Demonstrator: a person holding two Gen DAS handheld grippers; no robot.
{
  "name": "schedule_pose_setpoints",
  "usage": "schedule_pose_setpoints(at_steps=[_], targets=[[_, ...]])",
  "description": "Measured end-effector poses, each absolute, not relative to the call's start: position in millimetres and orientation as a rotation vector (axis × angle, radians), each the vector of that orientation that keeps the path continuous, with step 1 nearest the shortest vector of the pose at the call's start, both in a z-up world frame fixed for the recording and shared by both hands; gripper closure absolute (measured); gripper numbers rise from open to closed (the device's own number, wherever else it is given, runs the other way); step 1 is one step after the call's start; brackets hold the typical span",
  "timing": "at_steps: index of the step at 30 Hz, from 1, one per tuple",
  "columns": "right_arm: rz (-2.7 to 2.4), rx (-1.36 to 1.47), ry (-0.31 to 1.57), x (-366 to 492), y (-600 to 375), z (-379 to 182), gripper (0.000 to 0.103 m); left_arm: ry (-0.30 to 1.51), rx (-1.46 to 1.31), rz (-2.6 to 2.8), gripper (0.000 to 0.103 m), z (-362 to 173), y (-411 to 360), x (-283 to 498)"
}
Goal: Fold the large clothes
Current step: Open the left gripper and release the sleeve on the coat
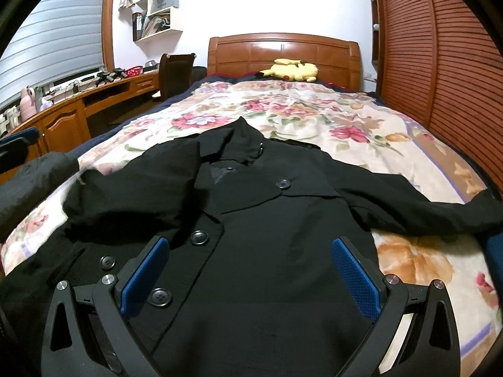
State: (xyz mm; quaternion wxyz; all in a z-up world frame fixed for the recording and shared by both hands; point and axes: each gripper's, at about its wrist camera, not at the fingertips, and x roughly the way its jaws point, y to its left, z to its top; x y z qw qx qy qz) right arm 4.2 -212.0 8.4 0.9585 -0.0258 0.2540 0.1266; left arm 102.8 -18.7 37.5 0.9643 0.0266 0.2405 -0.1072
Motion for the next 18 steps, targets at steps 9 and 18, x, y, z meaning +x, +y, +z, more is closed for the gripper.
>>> schedule_pose_setpoints(at_steps=[9,18], targets=[[0.346,-0.09,0.494,-3,-188,16,0.004,0.471,-0.029,-0.088,0.023,6,47,68],[0.501,-0.153,0.523,0,-141,18,0.018,0.506,-0.058,-0.056,0.023,-27,83,53]])
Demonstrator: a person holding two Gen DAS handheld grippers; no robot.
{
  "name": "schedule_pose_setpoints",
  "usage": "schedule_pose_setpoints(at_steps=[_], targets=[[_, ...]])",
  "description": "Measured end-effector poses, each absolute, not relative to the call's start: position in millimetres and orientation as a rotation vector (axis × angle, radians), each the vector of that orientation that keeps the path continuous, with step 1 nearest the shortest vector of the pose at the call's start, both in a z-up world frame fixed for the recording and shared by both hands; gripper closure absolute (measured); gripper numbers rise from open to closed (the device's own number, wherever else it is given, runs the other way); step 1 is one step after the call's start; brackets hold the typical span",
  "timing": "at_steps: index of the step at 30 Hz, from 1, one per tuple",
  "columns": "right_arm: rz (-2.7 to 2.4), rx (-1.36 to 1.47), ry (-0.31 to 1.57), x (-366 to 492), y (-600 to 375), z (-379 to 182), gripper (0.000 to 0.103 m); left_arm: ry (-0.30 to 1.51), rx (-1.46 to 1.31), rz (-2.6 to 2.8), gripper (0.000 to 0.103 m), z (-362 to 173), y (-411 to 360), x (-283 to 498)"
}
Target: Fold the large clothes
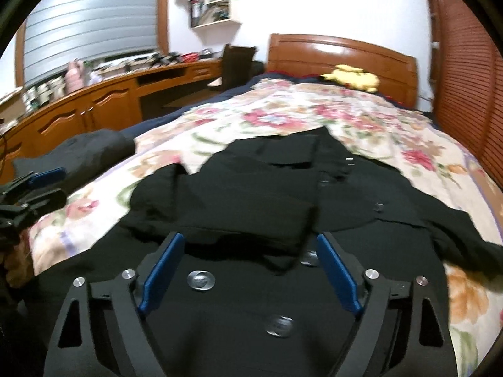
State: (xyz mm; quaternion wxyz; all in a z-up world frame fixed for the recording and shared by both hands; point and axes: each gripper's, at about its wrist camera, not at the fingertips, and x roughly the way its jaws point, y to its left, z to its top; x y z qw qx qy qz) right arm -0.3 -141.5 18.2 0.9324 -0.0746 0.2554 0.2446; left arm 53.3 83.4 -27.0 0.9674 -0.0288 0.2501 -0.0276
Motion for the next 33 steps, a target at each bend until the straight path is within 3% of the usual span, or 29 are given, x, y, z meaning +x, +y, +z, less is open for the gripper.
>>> schedule_pose_setpoints(at_steps=[7,21,23,24,26,28,33], targets=[[0.554,-0.291,0.587,22,-97,15,0.026,0.495,-0.044,-0.056,0.023,-33,102,46],[0.641,-0.352,0.769,83,-33,-7,0.028,0.524,-0.045,-0.065,0.023,-43,123,37],[0.642,-0.367,0.784,86,-28,-10,0.048,0.536,-0.056,-0.063,0.023,-45,124,38],[0.643,-0.381,0.788,89,-26,-12,0.071,0.539,-0.061,-0.066,0.023,-46,124,37],[0.606,-0.4,0.765,89,-27,-12,0.077,0.535,-0.061,-0.079,0.023,-44,122,36],[0.593,-0.386,0.74,89,-33,-8,0.091,0.525,-0.053,-0.09,0.023,-43,116,35],[0.52,-0.285,0.614,78,-74,22,0.094,0.509,-0.046,-0.135,0.023,-37,98,34]])
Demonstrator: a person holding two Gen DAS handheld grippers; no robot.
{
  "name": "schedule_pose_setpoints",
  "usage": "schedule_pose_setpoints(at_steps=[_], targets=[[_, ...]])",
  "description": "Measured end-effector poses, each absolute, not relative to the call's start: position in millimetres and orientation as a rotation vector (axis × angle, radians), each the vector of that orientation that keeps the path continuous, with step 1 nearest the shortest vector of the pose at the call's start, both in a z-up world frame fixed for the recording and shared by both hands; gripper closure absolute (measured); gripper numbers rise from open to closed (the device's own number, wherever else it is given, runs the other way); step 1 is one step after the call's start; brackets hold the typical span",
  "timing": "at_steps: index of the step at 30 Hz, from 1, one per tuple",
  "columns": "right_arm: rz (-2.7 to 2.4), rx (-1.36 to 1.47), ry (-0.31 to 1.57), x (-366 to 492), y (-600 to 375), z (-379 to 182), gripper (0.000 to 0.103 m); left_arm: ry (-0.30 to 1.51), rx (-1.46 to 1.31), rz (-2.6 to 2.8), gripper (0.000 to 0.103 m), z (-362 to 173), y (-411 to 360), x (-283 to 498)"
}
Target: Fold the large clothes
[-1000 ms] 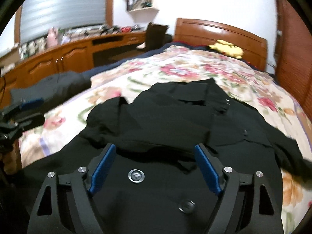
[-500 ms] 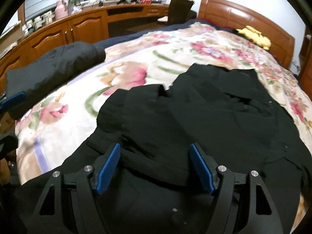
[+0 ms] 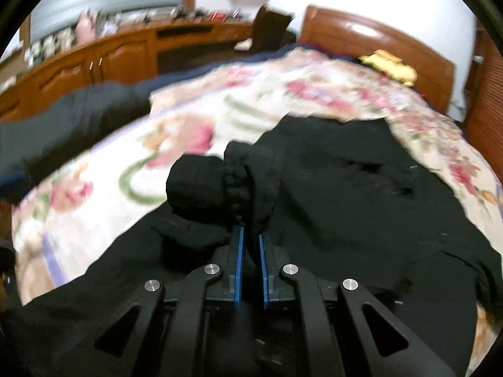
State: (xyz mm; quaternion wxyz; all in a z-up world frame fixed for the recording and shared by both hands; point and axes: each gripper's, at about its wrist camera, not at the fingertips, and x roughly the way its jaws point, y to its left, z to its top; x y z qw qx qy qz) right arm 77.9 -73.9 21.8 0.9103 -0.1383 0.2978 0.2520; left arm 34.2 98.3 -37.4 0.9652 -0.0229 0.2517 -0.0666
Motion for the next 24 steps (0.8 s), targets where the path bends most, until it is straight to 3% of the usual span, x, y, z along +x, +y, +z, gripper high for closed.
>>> schedule_pose_setpoints(at_steps=[6,18,24], targets=[[0.399,-0.185,0.527,62,-144,50,0.094,0.486,-0.048,-0.167,0.023,-29,75,31],[0.235,-0.022,0.578,51,-234,49,0.094,0.433,-0.12,-0.18,0.023,-19,56,13],[0.177,0.003,0.584,22,-242,51,0.087,0.451,-0.104,-0.161,0.023,-25,47,15]])
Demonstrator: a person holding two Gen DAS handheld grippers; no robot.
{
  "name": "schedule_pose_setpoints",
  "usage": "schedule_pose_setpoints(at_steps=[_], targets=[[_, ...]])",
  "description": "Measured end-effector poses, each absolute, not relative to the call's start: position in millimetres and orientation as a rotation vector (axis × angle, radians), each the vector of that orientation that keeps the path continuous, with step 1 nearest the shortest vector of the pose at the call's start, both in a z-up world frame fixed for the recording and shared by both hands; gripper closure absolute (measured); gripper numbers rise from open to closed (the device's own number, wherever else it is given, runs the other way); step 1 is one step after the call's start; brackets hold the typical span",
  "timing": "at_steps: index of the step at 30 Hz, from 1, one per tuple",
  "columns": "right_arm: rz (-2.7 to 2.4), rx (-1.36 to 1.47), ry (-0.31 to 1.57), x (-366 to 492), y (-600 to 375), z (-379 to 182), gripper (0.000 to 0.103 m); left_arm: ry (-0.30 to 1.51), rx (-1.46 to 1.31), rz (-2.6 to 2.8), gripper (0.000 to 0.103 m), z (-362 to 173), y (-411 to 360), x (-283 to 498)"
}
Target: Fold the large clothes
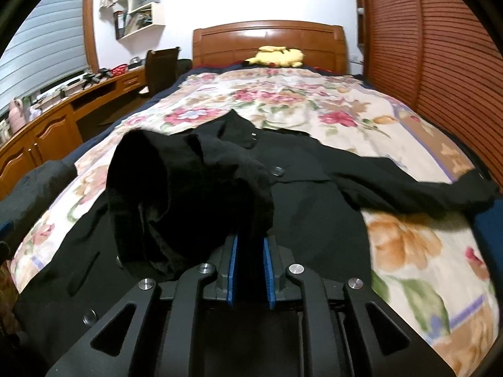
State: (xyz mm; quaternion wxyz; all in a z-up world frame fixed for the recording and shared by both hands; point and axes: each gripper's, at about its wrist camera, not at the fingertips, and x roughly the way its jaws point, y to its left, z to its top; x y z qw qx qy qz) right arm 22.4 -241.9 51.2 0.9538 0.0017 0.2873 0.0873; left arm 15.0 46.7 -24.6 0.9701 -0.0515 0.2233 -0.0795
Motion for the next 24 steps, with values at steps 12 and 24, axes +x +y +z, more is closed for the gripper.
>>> schedule_pose_setpoints(at_steps=[12,24], targets=[[0.096,-0.07,0.527,-37,-223,67,0.052,0.482,-0.052,-0.176,0.023,-34,26,20],[0.329,-0.158,0.6,-56,-135,31,0.033,0.484,-0.03,-0.184,0.023,-34,22,19]])
